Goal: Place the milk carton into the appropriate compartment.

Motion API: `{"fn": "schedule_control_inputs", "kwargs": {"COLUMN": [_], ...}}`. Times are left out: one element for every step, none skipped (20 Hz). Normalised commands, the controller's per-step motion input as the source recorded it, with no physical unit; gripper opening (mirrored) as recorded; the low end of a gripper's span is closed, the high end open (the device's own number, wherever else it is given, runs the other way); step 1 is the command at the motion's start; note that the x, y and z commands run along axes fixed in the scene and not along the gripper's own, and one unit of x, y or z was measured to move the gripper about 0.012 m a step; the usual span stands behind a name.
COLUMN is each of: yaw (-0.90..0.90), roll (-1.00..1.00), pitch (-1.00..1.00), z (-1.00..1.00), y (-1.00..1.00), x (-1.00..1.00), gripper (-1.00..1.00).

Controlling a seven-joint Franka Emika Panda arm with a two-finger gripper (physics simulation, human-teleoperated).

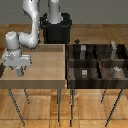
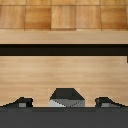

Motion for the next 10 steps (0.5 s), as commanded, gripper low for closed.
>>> {"fn": "schedule_control_inputs", "kwargs": {"yaw": [0.0,0.0,0.0,0.0,0.0,0.0,0.0,0.0,0.0,0.0], "roll": [0.0,0.0,0.0,0.0,0.0,0.0,0.0,0.0,0.0,0.0], "pitch": [0.0,0.0,0.0,0.0,0.0,0.0,0.0,0.0,0.0,0.0], "z": [0.0,0.0,0.0,0.0,0.0,0.0,0.0,0.0,0.0,0.0], "y": [0.0,0.0,0.0,0.0,0.0,0.0,0.0,0.0,0.0,0.0], "x": [0.0,0.0,0.0,0.0,0.0,0.0,0.0,0.0,0.0,0.0], "gripper": [1.0,1.0,1.0,1.0,1.0,1.0,1.0,1.0,1.0,1.0]}}
